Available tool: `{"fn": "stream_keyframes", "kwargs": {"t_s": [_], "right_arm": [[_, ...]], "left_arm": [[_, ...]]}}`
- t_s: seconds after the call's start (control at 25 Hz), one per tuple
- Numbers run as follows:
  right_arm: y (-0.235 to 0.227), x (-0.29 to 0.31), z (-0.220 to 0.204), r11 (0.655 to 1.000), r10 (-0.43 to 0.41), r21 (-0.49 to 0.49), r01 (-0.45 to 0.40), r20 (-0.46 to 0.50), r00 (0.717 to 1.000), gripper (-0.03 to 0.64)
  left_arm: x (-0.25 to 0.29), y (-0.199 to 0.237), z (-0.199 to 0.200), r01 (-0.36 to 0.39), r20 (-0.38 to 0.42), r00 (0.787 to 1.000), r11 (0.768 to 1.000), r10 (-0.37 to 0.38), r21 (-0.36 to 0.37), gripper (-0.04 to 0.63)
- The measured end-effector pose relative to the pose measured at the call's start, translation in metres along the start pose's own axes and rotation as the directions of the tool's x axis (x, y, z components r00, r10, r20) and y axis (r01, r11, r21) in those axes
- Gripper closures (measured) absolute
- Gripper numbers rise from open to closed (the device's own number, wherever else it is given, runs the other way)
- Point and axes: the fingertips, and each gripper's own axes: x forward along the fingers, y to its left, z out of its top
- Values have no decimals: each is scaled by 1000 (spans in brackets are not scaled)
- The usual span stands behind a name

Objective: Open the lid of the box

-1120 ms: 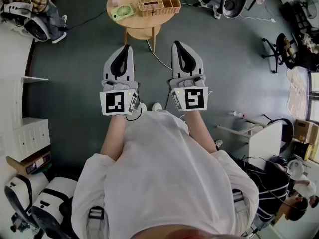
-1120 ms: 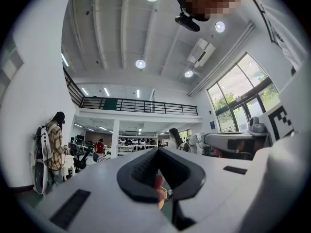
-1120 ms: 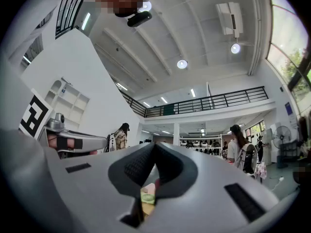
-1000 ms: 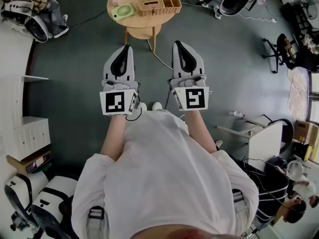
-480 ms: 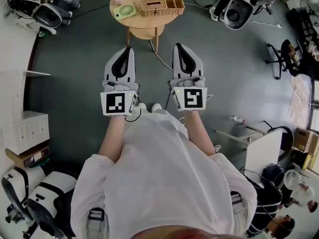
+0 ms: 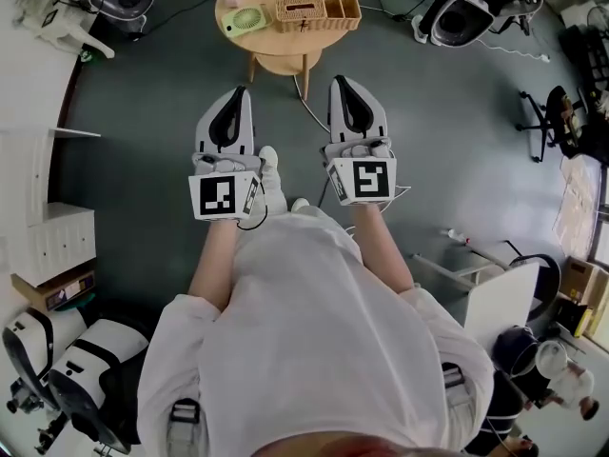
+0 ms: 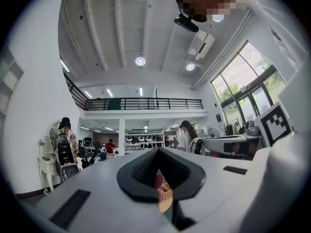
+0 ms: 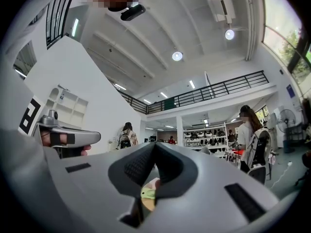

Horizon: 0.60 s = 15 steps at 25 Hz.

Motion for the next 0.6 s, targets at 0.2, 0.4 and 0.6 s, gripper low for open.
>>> {"fn": "stream_keyframes", "kwargs": {"t_s": [0.2,0.4,0.6], "right_arm": [[-9,36,-17,1000,0,13,0,-20,1000,629],[-19,86,-36,1000,-23,11,24,-46,999,629],[-27,151,-54,999,-40,-5,40,-72,997,629]], "left_arm": [[27,22,-15,-5,-4,1000,1000,5,-18,598],[77,56,-25,23,18,1000,999,-22,-29,598],[138,96,-28,67,50,997,996,-64,-65,598]]}}
